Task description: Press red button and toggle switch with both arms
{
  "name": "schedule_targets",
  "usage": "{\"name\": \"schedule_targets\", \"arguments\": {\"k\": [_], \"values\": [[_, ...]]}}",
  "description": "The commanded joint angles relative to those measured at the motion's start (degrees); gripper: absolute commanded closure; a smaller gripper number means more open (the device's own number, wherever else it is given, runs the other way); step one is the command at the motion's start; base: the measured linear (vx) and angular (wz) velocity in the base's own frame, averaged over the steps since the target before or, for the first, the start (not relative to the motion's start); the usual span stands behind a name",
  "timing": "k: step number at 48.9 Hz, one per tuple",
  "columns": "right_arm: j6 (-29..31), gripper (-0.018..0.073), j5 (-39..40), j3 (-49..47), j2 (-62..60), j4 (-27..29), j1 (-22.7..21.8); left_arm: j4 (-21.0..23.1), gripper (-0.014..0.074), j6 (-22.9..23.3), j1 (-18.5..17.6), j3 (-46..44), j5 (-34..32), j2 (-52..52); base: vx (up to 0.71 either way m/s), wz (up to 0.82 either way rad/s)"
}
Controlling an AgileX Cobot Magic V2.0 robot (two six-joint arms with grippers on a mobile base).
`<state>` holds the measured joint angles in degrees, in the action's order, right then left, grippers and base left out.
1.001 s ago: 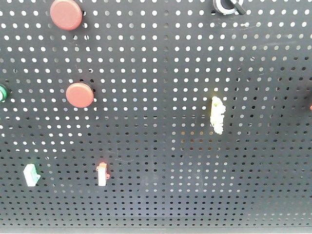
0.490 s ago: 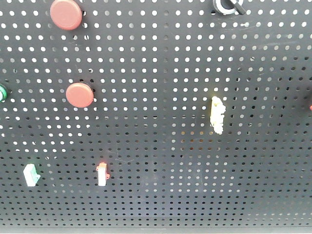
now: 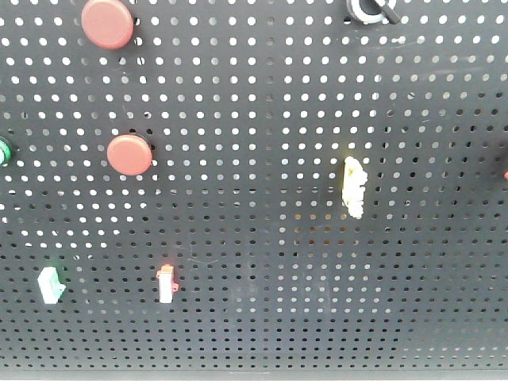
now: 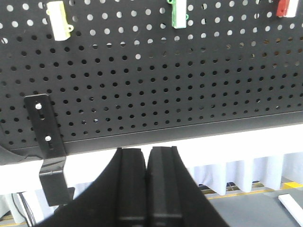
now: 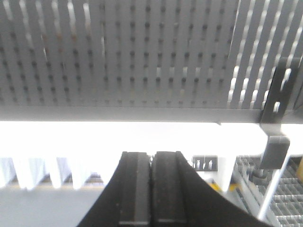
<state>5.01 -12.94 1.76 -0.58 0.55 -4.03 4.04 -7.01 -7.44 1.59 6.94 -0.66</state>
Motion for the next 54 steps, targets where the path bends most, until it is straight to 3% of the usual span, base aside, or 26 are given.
{"name": "schedule_targets", "arguments": {"k": [1, 9, 21, 54], "values": [[0.58, 0.0562, 2.81, 0.62, -1.0, -1.79, -0.13, 0.1, 0.0594, 0.49, 0.06, 1.9, -4.62, -0.92, 0.0, 0.0], [0.58, 0.0562, 1.19, 0.62, -1.02, -1.93, 0.23, 0.1, 0.0594, 0.49, 0.06, 1.9, -4.62, -0.92, 0.0, 0.0], [0.58, 0.0562, 1.24, 0.62, -1.02, -1.86, 6.47, 0.1, 0.0594, 0.49, 0.06, 1.9, -4.62, -0.92, 0.0, 0.0], [0.58, 0.0562, 1.24, 0.62, -1.02, -1.86, 6.62, 0.1, 0.0594, 0.49, 0.06, 1.9, -4.62, -0.92, 0.0, 0.0]]}}
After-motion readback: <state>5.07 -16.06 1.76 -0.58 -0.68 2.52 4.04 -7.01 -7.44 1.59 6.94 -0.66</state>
